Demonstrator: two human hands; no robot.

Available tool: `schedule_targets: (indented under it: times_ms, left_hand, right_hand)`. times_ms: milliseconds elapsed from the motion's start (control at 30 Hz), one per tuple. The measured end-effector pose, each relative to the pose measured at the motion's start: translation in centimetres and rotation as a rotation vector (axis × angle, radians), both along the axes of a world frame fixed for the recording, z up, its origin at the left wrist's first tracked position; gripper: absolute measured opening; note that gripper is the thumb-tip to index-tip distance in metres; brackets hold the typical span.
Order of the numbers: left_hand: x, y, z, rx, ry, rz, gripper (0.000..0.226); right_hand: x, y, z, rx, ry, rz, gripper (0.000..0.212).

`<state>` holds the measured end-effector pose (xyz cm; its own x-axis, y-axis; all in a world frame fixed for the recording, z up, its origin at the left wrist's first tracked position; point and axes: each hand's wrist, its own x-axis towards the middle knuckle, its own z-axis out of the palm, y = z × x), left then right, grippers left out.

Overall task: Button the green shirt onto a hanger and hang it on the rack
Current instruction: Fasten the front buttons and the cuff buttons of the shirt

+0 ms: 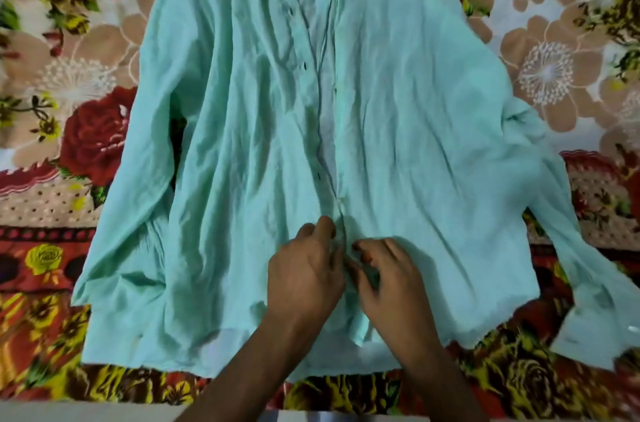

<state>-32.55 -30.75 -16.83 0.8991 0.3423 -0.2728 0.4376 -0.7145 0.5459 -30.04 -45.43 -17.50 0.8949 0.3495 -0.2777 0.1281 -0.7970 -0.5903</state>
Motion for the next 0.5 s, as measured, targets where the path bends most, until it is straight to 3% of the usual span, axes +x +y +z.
schedule_targets:
  times_ms: [133, 300, 400, 500]
  left_hand:
    - [-1.7, -0.4, -0.1, -0.057, -0.018, 0.019, 0.007]
    - [-4.2, 1.3, 0.5, 0.125, 0.013, 0.111, 0.006]
    - [-3.4, -1.0, 0.9, 0.188, -0.036, 0.089, 0.025]
    - [-1.3, -1.7, 0.2, 0.254, 0.004, 0.099, 0.036]
  right_hand:
    - [-0.4, -0.5, 0.3, 0.002, -0.093, 0.001, 0.011]
    - [-0.7, -0.4, -0.6, 0.118, -0.051, -0.071, 0.012]
    - [-1.2, -1.0, -0.6, 0.087, -0.069, -0.026, 0.024]
    - [-0.7, -0.5, -0.9, 0.098, -0.150, 0.036, 0.018]
